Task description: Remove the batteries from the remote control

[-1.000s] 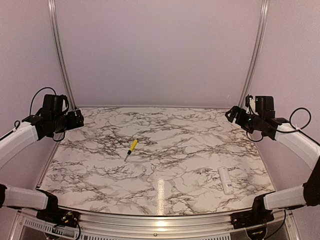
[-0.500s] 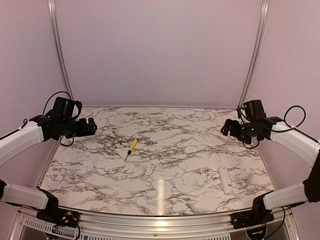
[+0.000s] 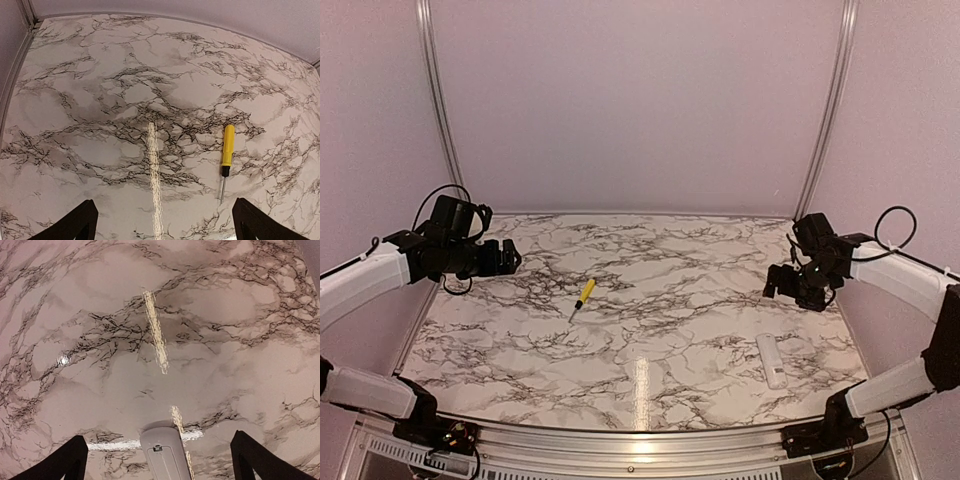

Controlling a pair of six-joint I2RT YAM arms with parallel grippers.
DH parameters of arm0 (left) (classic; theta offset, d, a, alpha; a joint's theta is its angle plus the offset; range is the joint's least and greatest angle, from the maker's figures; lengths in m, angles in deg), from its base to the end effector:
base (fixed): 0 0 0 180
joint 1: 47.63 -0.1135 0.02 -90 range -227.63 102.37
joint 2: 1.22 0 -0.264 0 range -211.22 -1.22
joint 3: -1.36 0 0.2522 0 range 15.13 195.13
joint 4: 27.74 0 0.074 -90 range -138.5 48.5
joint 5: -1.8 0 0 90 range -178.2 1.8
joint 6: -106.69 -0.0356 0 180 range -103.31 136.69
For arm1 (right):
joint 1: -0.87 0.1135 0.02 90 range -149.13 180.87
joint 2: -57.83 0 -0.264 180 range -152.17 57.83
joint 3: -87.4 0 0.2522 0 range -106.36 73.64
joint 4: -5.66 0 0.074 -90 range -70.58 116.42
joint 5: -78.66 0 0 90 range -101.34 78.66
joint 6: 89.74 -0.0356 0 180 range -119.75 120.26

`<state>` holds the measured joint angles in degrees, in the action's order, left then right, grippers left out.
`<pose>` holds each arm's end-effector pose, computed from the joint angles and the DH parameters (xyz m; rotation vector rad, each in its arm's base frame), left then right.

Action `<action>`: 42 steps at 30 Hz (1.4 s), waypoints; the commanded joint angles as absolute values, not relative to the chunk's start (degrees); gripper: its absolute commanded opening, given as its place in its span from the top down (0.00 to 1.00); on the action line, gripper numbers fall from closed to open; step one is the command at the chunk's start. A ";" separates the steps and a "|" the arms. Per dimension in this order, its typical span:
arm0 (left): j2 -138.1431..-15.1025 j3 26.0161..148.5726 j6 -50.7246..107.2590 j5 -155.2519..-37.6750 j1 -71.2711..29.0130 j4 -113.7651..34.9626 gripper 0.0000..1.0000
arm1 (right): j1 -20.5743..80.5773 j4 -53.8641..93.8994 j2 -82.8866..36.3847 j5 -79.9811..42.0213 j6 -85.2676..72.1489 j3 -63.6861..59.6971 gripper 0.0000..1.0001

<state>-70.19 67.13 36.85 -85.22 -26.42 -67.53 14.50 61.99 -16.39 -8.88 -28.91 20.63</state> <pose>0.2404 -0.0913 0.2711 -0.0050 2.3395 -0.3025 0.2401 0.0566 0.2366 0.3777 2.6682 0.1751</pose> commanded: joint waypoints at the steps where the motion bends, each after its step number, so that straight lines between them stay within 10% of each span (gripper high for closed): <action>1: -71.10 67.77 35.94 -86.01 -26.09 -68.04 0.02 | 17.43 66.40 -19.55 -8.24 -30.59 21.34 0.02; 17: -71.18 67.25 35.16 -86.63 -26.07 -68.46 0.03 | 23.55 68.41 -30.19 -9.03 -30.68 22.73 0.05; 42: -72.32 67.29 35.18 -87.10 -26.09 -68.47 0.04 | 23.55 68.76 -36.54 -9.59 -27.67 23.17 0.42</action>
<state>-72.04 67.13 35.56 -86.73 -26.24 -67.55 23.11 68.55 -34.35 -10.91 -28.17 23.20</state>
